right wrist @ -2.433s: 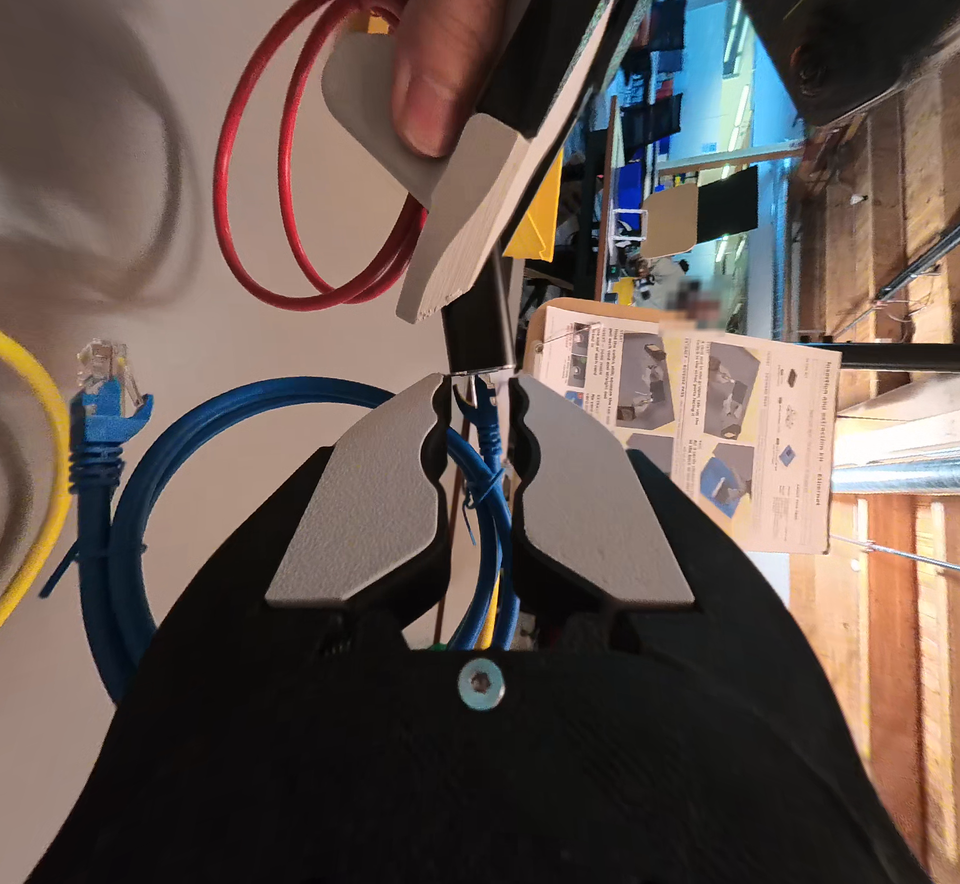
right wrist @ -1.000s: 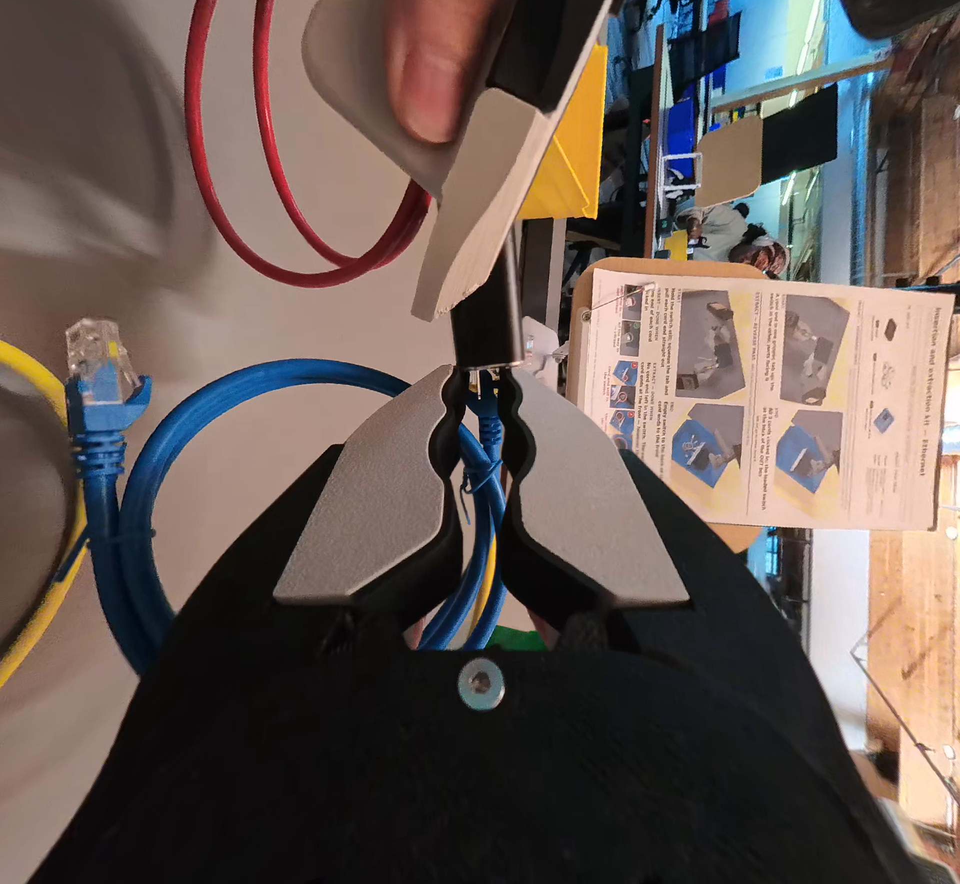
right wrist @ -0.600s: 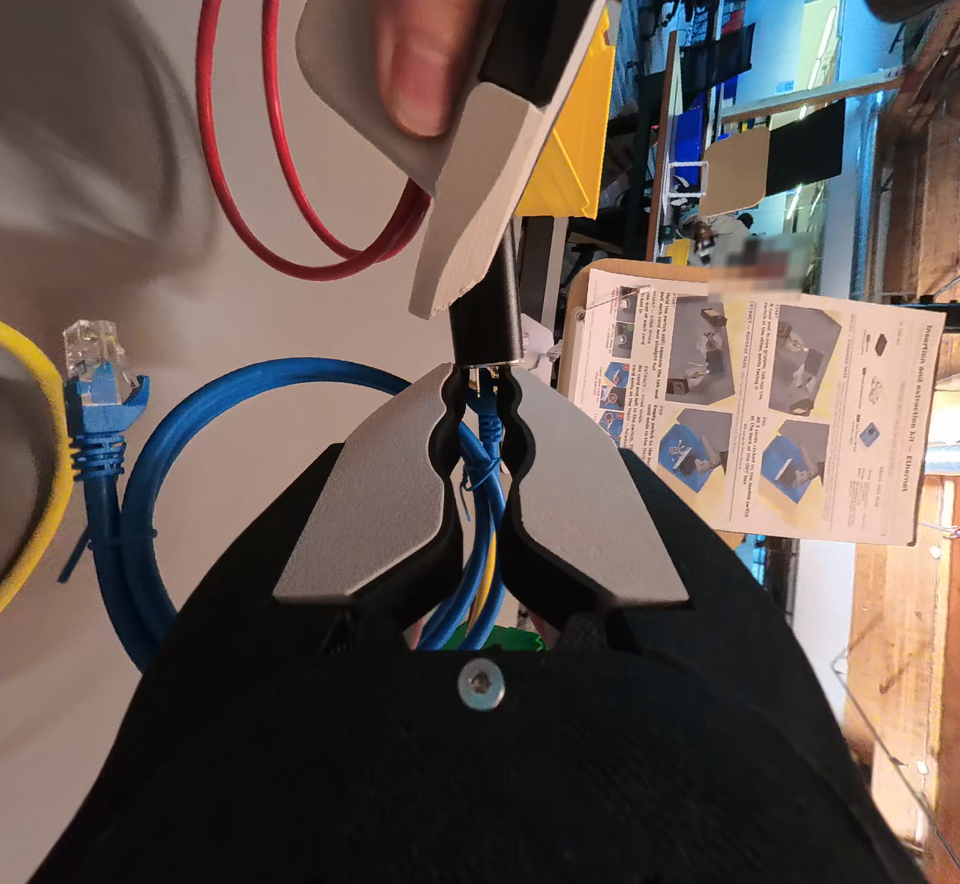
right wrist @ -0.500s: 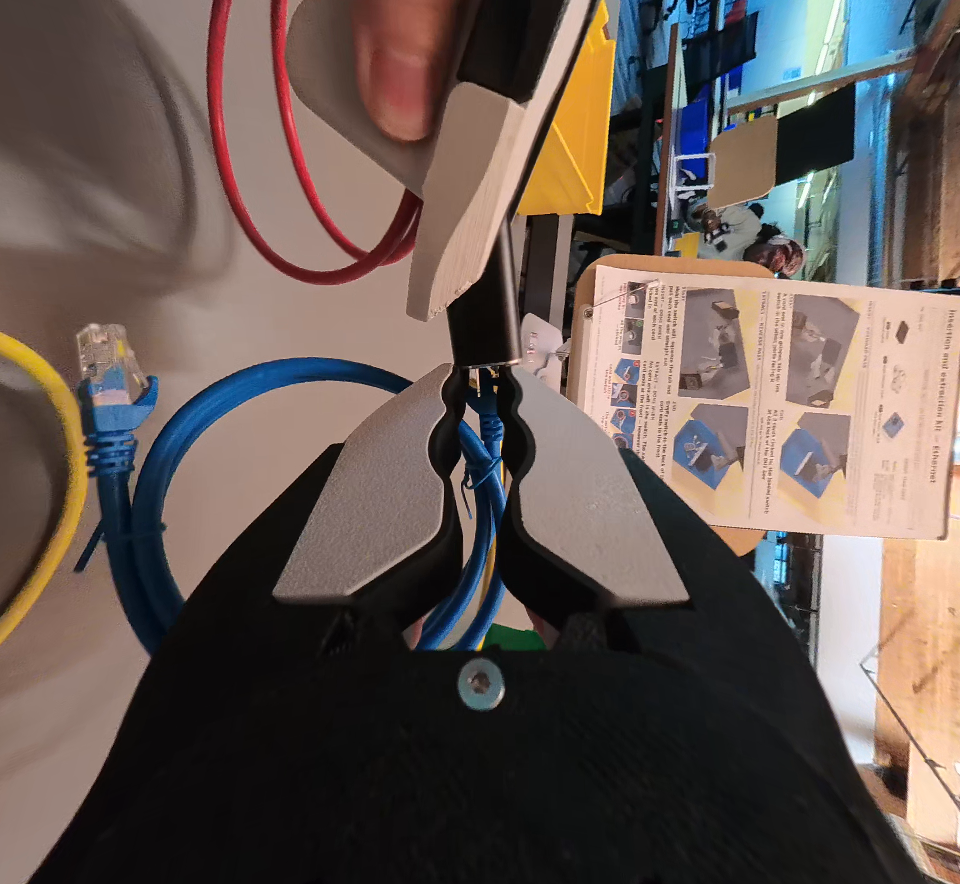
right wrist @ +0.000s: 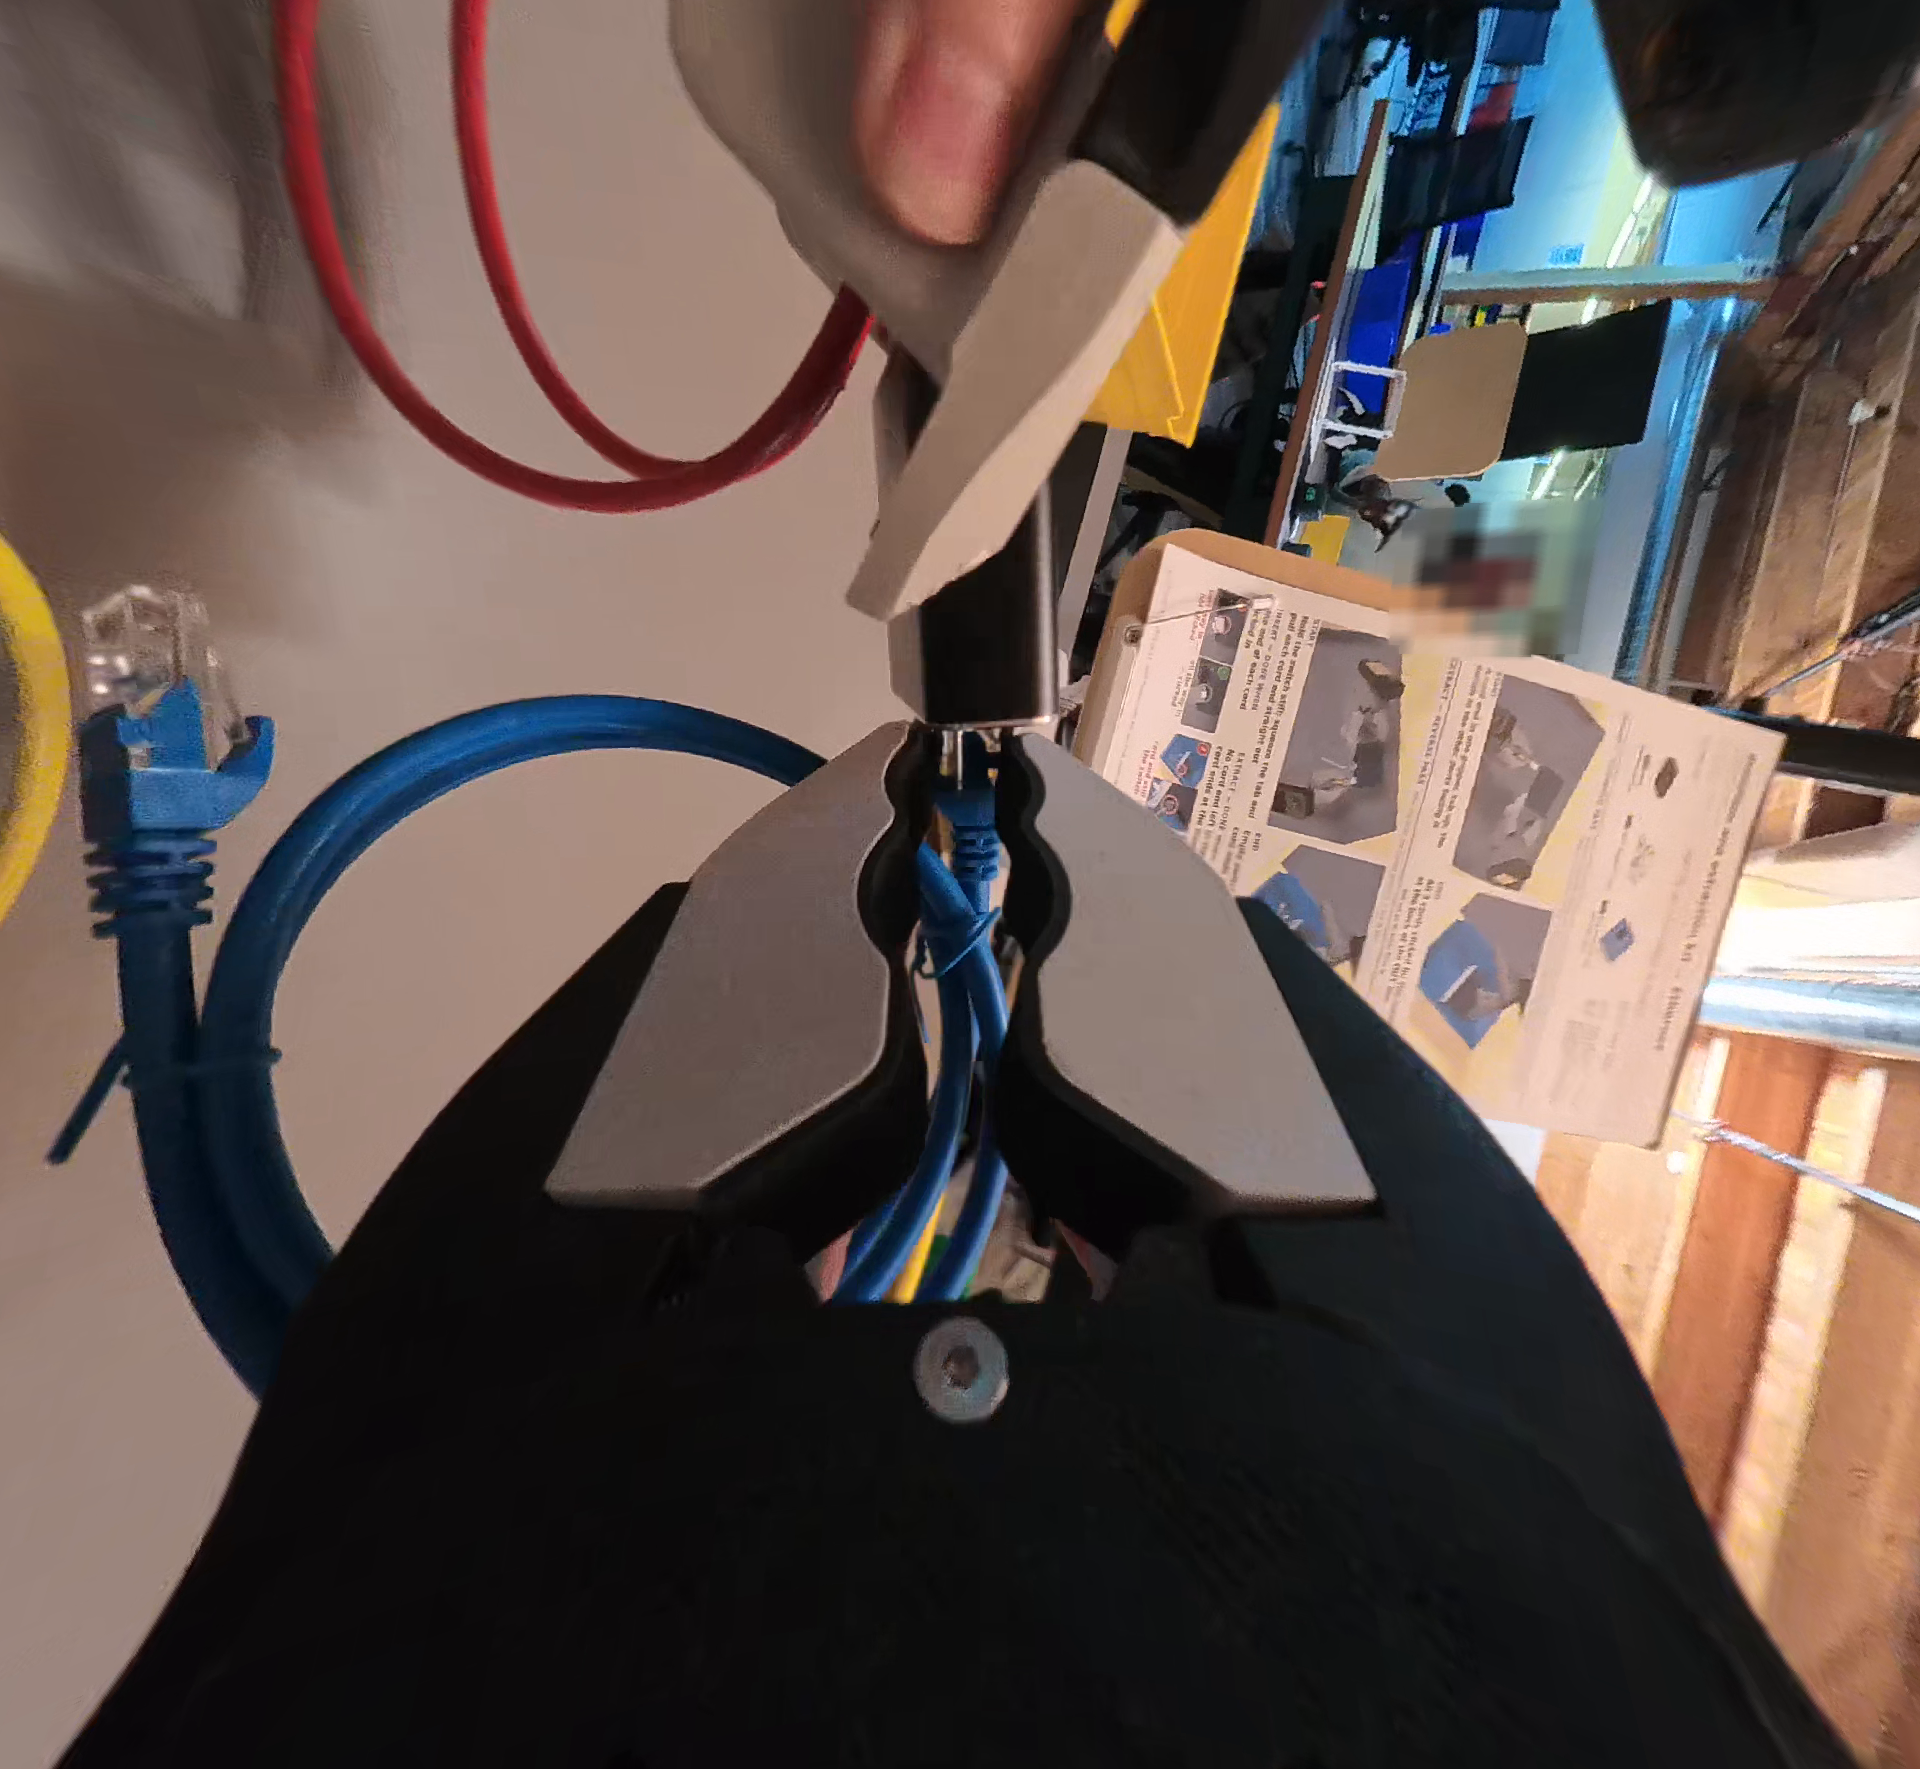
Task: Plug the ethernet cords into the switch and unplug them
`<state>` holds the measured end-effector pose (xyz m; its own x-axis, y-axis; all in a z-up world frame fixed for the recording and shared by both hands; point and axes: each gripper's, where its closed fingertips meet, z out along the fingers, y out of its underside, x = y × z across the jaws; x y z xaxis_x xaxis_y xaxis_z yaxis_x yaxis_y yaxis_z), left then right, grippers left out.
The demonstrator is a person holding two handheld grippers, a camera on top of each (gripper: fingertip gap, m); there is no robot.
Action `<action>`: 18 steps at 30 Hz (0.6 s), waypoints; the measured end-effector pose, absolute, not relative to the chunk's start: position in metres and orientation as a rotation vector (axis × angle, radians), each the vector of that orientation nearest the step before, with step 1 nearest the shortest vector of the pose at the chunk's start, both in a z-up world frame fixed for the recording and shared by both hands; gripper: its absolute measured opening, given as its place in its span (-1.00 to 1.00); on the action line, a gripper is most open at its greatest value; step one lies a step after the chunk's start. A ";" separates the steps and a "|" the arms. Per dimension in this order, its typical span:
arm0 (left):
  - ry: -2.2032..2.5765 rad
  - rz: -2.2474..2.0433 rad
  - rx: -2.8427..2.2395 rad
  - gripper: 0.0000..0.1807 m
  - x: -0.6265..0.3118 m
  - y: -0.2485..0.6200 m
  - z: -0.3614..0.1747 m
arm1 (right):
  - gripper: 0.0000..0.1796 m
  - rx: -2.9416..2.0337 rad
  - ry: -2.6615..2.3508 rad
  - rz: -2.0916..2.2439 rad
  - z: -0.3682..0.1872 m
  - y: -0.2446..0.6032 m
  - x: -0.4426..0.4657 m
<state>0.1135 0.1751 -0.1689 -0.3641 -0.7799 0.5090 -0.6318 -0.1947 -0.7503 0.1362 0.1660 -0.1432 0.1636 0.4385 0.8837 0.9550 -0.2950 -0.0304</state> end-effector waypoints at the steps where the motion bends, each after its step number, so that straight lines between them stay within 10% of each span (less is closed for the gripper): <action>1: 1.894 -1.623 -1.706 -0.27 0.114 0.175 -0.172 | -0.85 -1.827 -1.351 -1.089 -0.146 0.166 0.137; 18: 1.846 -1.603 -1.702 -0.27 0.117 0.175 -0.177 | -0.85 -1.834 -1.368 -1.004 -0.150 0.165 0.141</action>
<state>0.1171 0.1746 -0.1772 -0.3381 -0.7906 0.5105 -0.6166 -0.2237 -0.7548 0.1409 0.1652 -0.1504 0.1699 0.4826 0.8592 0.9644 -0.2605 -0.0444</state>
